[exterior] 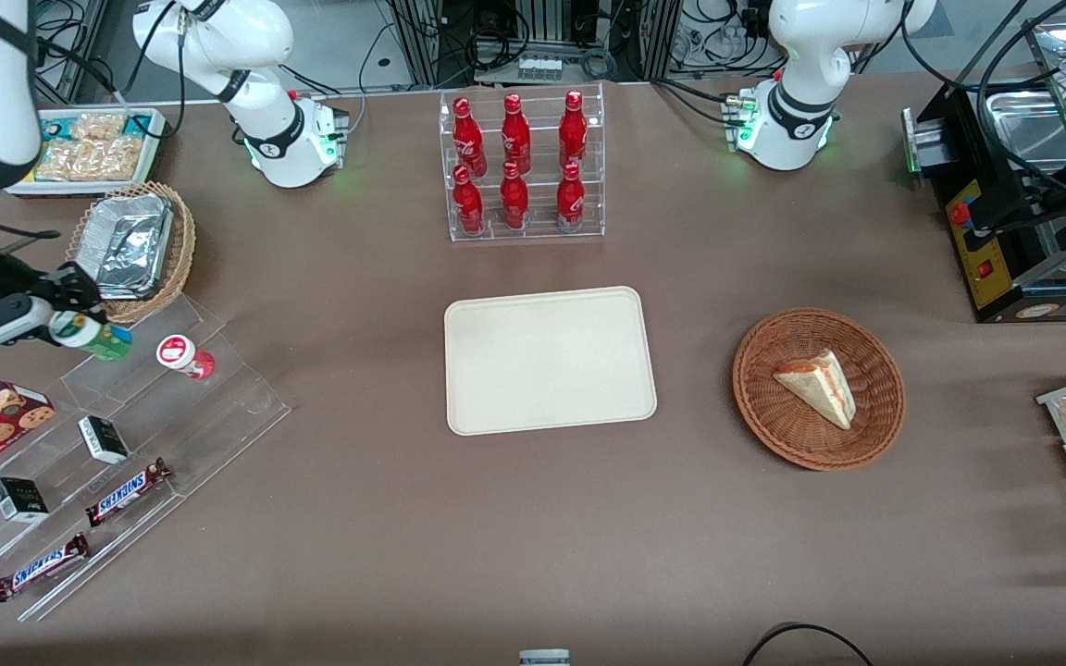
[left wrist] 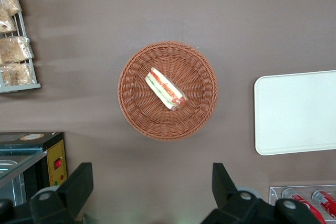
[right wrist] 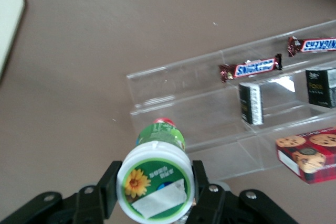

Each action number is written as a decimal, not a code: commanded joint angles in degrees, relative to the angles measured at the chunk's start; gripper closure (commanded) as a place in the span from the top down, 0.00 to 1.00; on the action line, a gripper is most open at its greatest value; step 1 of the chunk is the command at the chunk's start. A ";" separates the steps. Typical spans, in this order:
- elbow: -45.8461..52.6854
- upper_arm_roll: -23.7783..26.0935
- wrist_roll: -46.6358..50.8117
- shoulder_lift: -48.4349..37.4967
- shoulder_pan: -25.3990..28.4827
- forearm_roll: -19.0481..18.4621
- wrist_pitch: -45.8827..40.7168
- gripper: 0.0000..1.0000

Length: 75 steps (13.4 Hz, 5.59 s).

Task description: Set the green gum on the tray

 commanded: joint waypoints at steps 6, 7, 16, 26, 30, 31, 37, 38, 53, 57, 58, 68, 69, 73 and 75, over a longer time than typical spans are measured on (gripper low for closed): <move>2.76 -0.37 25.99 1.70 16.21 0.69 -1.87 0.00; 4.42 -0.37 30.21 3.18 18.76 0.69 -1.96 0.00; 19.97 -0.37 61.42 21.19 36.43 0.60 -1.34 0.00; 24.56 -0.45 78.84 37.99 48.31 2.36 13.24 0.00; 24.74 -0.45 81.14 41.25 50.33 2.27 18.07 0.00; 24.74 -0.45 81.31 41.95 50.51 2.27 19.13 0.00; 24.56 -0.45 81.66 45.47 51.47 2.62 21.33 0.00; 24.56 -0.45 81.75 45.82 52.17 2.45 21.51 0.00; 24.21 -0.37 81.66 46.88 52.18 4.03 24.85 0.99; 23.07 -0.80 81.31 42.07 50.69 4.03 23.71 0.99; 22.20 -0.81 81.05 39.44 49.21 4.03 22.31 0.99; 15.87 -0.98 66.13 13.42 32.25 3.24 -3.61 1.00; 15.16 -0.98 63.50 10.87 29.88 3.15 -6.06 1.00; 15.16 -1.07 51.11 5.14 18.72 2.97 -13.72 1.00; 15.42 -1.07 44.78 3.38 13.71 2.63 -15.57 1.00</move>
